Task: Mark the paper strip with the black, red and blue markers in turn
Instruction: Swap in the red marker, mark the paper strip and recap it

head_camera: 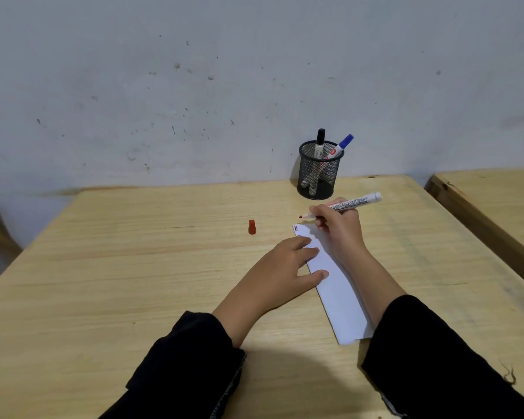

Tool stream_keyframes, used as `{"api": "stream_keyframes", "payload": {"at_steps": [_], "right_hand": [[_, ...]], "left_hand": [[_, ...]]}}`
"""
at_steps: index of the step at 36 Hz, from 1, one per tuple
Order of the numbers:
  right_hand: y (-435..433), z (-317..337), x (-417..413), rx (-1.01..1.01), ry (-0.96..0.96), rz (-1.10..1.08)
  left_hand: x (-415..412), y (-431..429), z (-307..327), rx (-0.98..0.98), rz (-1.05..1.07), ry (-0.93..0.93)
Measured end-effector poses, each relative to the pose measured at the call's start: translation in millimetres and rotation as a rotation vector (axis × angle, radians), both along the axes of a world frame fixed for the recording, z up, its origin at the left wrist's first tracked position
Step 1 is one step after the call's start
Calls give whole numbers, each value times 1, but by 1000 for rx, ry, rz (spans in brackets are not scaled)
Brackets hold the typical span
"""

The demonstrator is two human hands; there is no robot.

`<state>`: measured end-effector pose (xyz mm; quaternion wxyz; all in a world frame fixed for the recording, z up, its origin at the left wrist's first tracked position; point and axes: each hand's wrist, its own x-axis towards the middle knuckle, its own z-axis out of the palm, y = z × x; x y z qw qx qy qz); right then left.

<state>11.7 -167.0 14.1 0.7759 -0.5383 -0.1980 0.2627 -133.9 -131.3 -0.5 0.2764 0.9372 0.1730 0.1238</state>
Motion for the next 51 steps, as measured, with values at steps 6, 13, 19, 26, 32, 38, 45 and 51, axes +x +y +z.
{"api": "stream_keyframes", "payload": {"at_steps": [6,13,19,26,32,38,45,51], "right_hand": [[-8,4,6,128,135,24],[-18,17,10,191,266,78],[-29,35,14,251,283,98],[-41,54,14,235,227,109],[-48,60,10,250,224,120],[-51,66,5,254,219,123],[-54,76,-6,261,198,154],[-57,81,-12,240,128,176]], "left_hand": [[1,1,4,-26,8,20],[3,3,7,-117,-13,-16],[-2,33,32,-80,203,-316],[-7,63,27,128,388,40],[-9,62,27,68,449,-11],[-4,40,53,-648,484,-531],[9,24,80,-1217,303,-716],[14,14,87,-1386,225,-778]]}}
